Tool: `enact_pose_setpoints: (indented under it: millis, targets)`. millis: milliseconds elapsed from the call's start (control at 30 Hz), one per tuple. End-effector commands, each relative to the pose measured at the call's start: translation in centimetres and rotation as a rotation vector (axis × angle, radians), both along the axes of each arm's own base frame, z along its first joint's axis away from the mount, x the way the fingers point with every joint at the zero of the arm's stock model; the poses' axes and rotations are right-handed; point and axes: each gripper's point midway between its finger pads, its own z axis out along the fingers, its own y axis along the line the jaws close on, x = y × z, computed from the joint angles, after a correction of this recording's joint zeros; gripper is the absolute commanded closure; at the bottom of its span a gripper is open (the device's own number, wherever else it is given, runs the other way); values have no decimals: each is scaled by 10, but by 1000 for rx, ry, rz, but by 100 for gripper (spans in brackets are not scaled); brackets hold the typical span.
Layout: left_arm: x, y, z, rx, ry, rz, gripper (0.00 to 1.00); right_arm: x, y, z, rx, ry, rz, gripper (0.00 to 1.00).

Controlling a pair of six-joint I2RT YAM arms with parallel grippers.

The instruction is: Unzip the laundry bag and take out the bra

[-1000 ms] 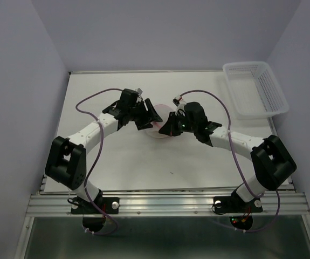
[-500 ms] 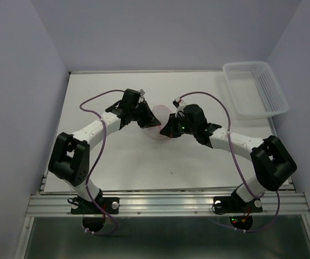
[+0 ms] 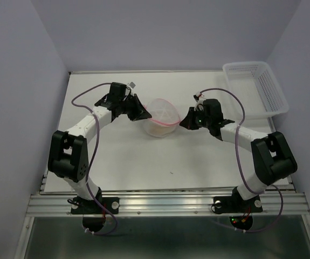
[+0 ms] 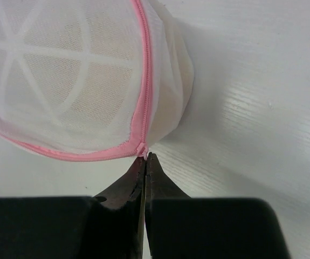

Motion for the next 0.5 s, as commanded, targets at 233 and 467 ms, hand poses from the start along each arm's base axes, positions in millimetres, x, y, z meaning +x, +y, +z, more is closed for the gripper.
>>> enact_pose_setpoints:
  millis: [233,467]
  targets:
    - [27,33,12,107,-106,-4,96,29,-33,8,-138,-76,-58,99]
    - [58,21,29,66,-141,-3,1,-3,-8,35,-62,-92,2,99]
